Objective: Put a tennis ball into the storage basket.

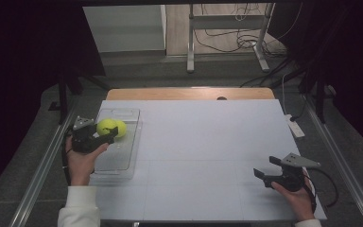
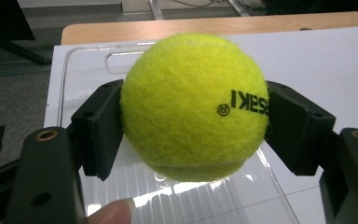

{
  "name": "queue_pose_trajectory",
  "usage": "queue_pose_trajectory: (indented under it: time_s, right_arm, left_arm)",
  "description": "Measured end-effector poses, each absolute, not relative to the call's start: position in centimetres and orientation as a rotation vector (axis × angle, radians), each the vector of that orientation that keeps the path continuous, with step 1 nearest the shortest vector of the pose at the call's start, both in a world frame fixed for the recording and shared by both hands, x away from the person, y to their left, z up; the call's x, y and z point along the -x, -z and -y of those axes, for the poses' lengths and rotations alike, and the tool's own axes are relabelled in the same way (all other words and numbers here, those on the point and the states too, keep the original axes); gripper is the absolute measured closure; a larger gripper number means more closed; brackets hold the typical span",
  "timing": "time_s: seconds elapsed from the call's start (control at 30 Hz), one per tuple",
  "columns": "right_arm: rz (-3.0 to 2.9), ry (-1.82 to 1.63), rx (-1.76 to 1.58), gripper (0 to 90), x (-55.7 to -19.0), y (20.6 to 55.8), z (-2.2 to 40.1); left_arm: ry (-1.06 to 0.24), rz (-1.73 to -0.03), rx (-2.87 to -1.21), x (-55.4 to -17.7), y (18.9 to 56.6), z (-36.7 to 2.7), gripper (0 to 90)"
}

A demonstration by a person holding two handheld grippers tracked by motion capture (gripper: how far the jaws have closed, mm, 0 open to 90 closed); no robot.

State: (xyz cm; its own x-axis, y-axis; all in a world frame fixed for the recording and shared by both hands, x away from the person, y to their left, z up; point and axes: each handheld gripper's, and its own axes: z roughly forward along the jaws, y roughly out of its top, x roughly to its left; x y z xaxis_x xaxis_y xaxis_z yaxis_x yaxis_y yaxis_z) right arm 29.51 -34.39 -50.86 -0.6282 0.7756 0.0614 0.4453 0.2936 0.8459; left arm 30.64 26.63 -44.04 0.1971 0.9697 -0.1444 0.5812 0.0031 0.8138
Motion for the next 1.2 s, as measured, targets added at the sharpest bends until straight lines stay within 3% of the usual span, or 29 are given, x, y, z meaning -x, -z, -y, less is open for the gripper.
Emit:
queue_pose_trajectory:
  time_s: [1.2]
  right_arm:
    - [-2.213, -1.261, -1.096, 14.0, -29.5, 50.9, 34.4]
  left_arm:
    - [-0.553, -1.584, -1.781, -31.5, 46.0, -27.2, 26.8]
